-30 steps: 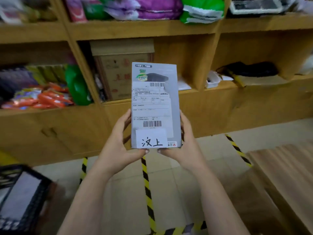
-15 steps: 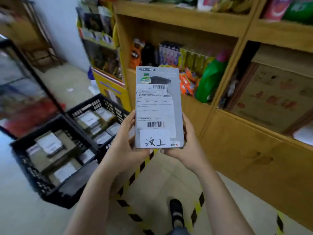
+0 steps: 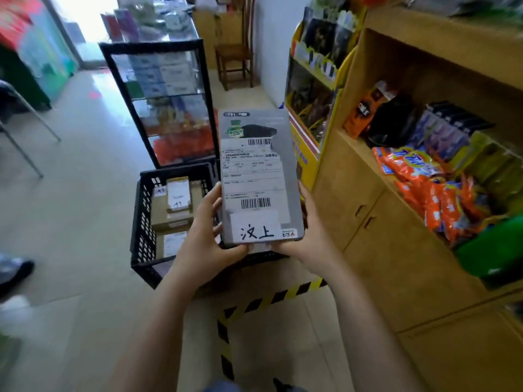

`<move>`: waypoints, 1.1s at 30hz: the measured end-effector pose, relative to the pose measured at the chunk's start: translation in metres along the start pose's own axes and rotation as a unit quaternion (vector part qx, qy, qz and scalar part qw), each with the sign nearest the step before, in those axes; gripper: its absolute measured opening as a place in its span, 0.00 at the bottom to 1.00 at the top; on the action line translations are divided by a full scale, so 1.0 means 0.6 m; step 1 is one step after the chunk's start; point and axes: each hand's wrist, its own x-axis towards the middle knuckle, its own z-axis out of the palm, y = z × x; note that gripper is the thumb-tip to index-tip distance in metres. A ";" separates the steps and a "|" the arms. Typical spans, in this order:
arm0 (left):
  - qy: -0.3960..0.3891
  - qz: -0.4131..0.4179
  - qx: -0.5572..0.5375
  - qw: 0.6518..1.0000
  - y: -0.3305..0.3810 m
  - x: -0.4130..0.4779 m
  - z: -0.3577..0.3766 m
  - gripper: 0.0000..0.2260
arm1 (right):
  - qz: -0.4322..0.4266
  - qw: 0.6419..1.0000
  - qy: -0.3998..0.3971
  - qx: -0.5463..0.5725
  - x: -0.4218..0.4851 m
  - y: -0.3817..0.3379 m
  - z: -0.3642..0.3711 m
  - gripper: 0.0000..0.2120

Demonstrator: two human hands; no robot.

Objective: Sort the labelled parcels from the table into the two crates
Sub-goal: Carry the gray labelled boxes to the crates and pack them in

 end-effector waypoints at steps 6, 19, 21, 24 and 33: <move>0.044 -0.051 0.002 0.998 -0.031 0.037 0.001 0.48 | 0.001 0.998 -0.055 -0.011 0.080 0.031 0.007 0.55; 0.031 -0.080 -0.013 0.996 -0.126 0.326 -0.084 0.47 | 0.015 0.998 -0.064 0.007 0.385 0.052 0.031 0.54; 0.024 -0.084 -0.012 0.996 -0.143 0.374 -0.100 0.46 | 0.026 0.998 -0.062 0.021 0.431 0.054 0.034 0.54; 0.010 -0.089 0.000 0.996 -0.173 0.434 -0.114 0.45 | 0.048 0.997 -0.056 0.014 0.484 0.076 0.034 0.54; -0.034 -0.173 -0.040 0.983 -0.267 0.521 -0.070 0.46 | 0.126 0.988 -0.082 -0.014 0.571 0.172 0.020 0.57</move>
